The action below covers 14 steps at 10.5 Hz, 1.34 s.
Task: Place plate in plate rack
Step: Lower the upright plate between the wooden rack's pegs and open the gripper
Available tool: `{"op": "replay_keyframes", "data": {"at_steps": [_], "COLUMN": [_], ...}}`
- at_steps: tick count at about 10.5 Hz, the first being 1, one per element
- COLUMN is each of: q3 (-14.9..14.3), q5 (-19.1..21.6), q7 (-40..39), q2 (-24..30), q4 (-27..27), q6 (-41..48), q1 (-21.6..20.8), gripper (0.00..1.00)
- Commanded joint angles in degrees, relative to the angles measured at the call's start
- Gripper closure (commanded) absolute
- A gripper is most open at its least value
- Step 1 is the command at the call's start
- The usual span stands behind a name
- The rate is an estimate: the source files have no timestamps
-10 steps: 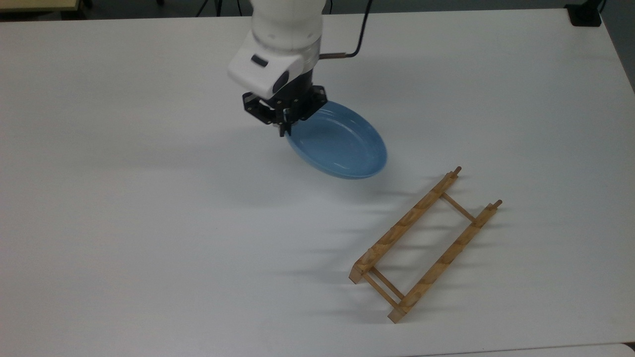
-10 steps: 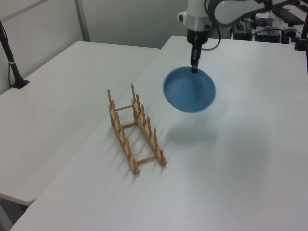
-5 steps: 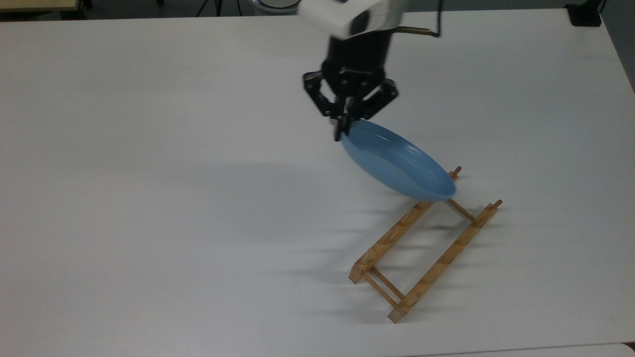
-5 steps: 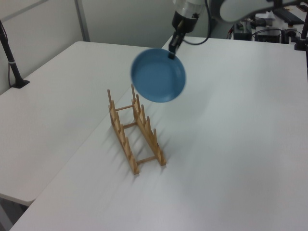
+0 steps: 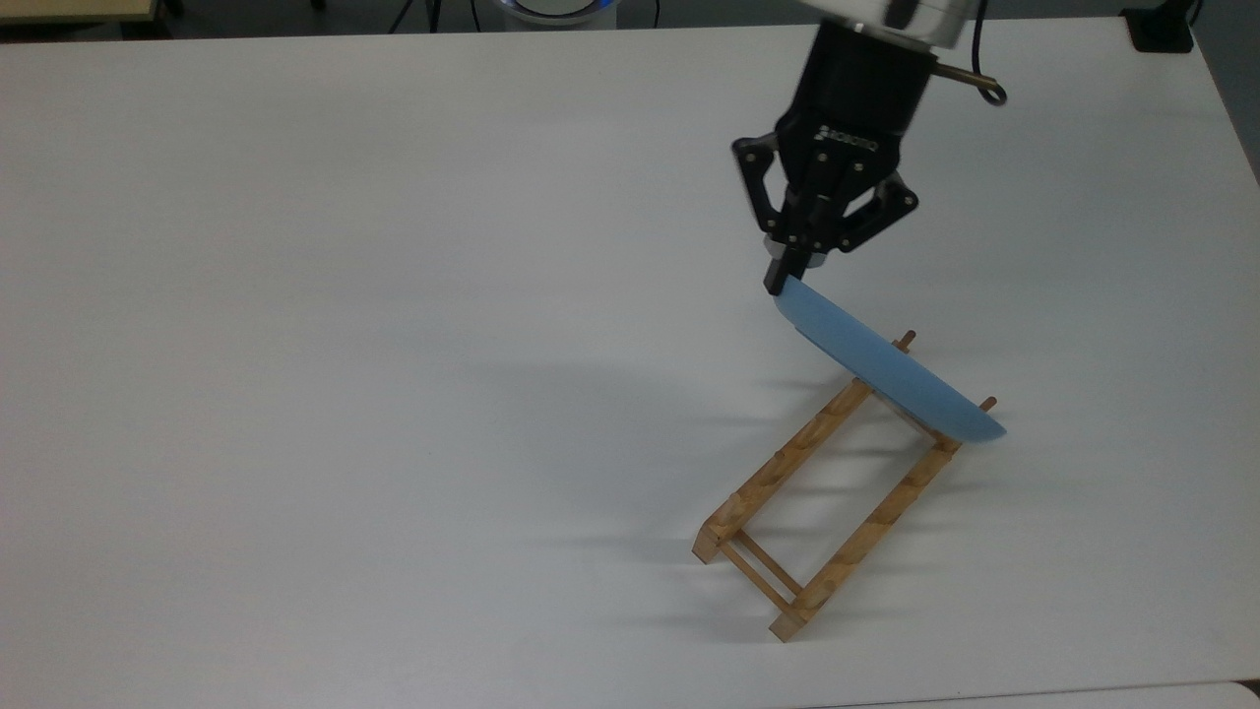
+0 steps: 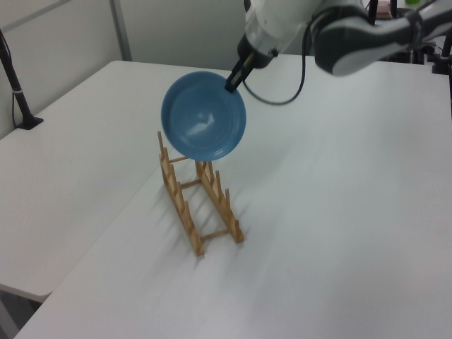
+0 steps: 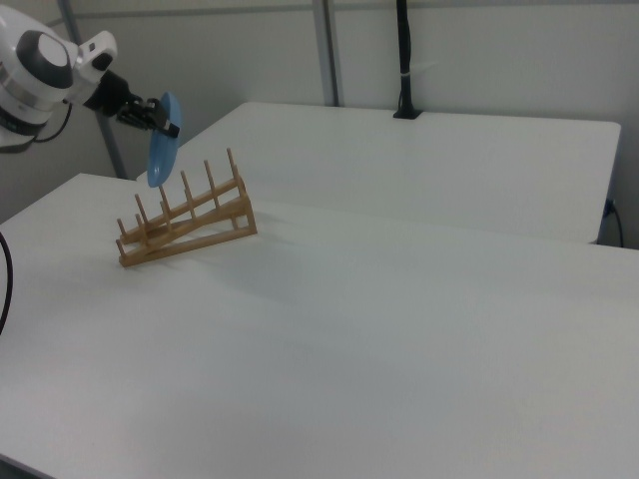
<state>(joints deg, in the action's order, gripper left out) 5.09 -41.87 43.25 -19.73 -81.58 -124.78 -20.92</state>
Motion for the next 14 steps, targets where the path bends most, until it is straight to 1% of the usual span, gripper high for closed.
{"op": "replay_keyframes", "data": {"at_steps": [1, 2, 3, 7, 9, 11, 13, 14], "q3": [-0.61, -0.61, -0.61, -0.61, -0.61, -0.61, -0.61, -0.61], "q5": [-14.77, -17.69, -18.85, -20.09, -21.05, -21.15, -21.14, -21.14], "q7": [13.92, 16.14, 16.51, 16.51, 16.51, 16.51, 16.43, 16.34], "q2": [-2.93, -3.64, -4.25, -5.58, -6.63, -6.90, -6.90, -6.90], "q4": [-0.16, -0.16, -0.25, -0.60, -1.47, -2.27, -2.88, -3.23], "q6": [-1.43, -1.43, -1.43, -1.43, -1.34, -1.34, -1.34, -1.25], "q1": [-3.07, -3.25, -3.25, -3.43, -4.92, -5.36, -5.36, -5.36], "gripper": [1.00, 1.00, 1.00, 1.00, 1.00, 1.00, 0.91, 0.72]}}
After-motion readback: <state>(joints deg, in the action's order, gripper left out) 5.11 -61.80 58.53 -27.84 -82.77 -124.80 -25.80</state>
